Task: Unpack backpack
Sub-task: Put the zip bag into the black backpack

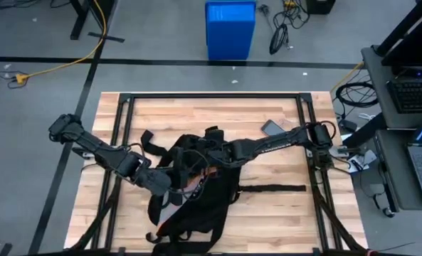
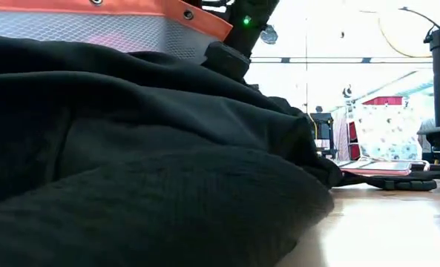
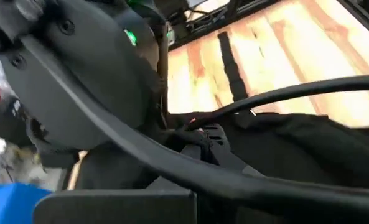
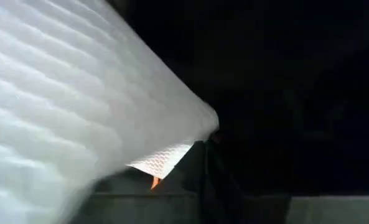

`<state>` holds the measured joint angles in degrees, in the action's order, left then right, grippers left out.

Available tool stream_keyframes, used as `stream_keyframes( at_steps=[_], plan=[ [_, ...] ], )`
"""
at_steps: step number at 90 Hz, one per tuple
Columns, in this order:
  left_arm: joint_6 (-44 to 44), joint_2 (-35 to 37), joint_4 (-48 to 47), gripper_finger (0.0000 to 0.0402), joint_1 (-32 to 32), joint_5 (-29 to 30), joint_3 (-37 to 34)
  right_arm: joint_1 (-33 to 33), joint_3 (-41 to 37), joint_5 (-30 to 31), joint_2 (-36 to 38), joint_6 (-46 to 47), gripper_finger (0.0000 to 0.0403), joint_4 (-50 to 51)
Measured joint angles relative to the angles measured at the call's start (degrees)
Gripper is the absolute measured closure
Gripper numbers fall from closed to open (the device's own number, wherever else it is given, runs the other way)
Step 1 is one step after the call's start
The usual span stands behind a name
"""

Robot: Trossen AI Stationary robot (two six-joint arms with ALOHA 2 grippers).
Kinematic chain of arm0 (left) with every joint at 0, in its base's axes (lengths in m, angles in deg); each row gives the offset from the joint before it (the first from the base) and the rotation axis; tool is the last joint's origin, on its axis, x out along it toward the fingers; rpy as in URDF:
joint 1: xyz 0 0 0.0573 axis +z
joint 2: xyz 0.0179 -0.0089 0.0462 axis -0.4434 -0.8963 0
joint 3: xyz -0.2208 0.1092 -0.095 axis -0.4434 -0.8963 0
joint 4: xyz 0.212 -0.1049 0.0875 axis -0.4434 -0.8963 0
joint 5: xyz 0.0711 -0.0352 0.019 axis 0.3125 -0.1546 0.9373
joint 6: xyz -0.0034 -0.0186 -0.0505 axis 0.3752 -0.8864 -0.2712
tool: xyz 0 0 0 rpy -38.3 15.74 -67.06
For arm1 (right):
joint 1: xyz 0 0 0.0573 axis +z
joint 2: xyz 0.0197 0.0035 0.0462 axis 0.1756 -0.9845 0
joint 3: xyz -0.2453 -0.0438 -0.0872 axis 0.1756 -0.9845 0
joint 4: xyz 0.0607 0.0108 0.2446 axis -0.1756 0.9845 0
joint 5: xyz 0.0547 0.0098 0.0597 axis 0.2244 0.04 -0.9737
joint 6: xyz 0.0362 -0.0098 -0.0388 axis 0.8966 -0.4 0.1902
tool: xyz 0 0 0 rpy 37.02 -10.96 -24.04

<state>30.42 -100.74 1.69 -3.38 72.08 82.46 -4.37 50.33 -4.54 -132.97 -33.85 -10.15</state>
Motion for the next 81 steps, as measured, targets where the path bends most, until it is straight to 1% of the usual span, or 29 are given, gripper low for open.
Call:
stream_keyframes(
  at_steps=[16,25,30,42,54,67,81],
  plan=[
    [-9.2,-0.6,-7.7,0.04,1.3,-0.8,0.0,-2.8,0.0,-5.4,0.0,1.8,0.0402,-0.4],
    [-13.3,-1.1,-12.2,0.04,1.8,-1.1,0.0,-3.4,0.0,-5.5,0.0,1.4,0.0403,0.0],
    [-15.4,-1.5,-13.0,0.04,1.8,-1.3,0.0,-3.5,0.0,-5.5,0.0,0.9,0.0403,0.0],
    [-15.4,-2.0,-13.7,0.0391,1.6,-4.1,-0.1,-3.7,0.0,-4.6,0.1,0.6,0.0403,-0.7],
    [-15.4,-1.8,-14.3,0.0382,1.7,-1.9,-0.1,-3.5,0.0,-4.5,0.3,1.0,0.0397,-0.3],
    [-15.4,-1.8,-14.8,0.0391,1.7,-0.9,-0.1,-2.8,0.0,-4.0,1.5,0.7,0.0374,0.7],
    [-14.8,-1.8,-14.9,0.0399,1.8,1.2,0.0,-2.8,0.0,3.1,2.7,1.4,0.0345,1.0]
  ],
)
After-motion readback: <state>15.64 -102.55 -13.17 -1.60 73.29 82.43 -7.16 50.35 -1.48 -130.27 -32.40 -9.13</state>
